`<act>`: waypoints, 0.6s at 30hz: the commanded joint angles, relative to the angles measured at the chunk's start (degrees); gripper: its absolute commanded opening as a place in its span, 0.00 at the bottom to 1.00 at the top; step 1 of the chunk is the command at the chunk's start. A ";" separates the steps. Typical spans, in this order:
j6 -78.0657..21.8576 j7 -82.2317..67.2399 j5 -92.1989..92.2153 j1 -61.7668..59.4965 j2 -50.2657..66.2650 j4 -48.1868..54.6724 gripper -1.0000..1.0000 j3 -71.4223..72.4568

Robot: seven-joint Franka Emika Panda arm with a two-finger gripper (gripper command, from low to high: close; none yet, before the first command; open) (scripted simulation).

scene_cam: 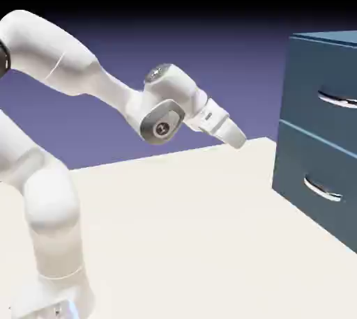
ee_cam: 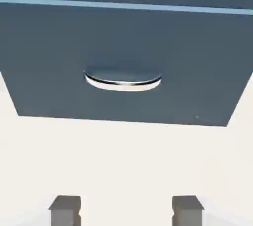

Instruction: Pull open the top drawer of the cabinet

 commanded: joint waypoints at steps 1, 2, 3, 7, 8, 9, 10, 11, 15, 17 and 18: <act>-0.47 -2.50 2.49 1.02 1.83 0.92 0.50 -1.55; -0.94 -4.99 4.98 2.04 3.67 1.84 0.50 -3.09; -1.41 -7.48 7.47 3.06 5.50 2.75 0.50 -4.63; -3.28 -17.45 17.42 7.14 12.83 6.43 0.50 -10.81; -3.75 -19.94 19.91 8.16 14.66 7.34 0.50 -12.35; -4.22 -22.43 22.40 9.18 16.49 8.26 0.50 -13.90; -4.69 -24.92 24.88 10.20 18.33 9.18 0.50 -15.44; -5.15 -27.41 27.37 11.22 20.16 10.10 0.50 -16.99; -7.03 -37.38 37.32 15.30 27.49 13.77 0.50 -23.16; -7.96 -42.36 42.30 17.34 31.15 15.61 0.50 -26.25; -8.43 -44.86 44.79 18.36 32.98 16.52 0.50 -27.79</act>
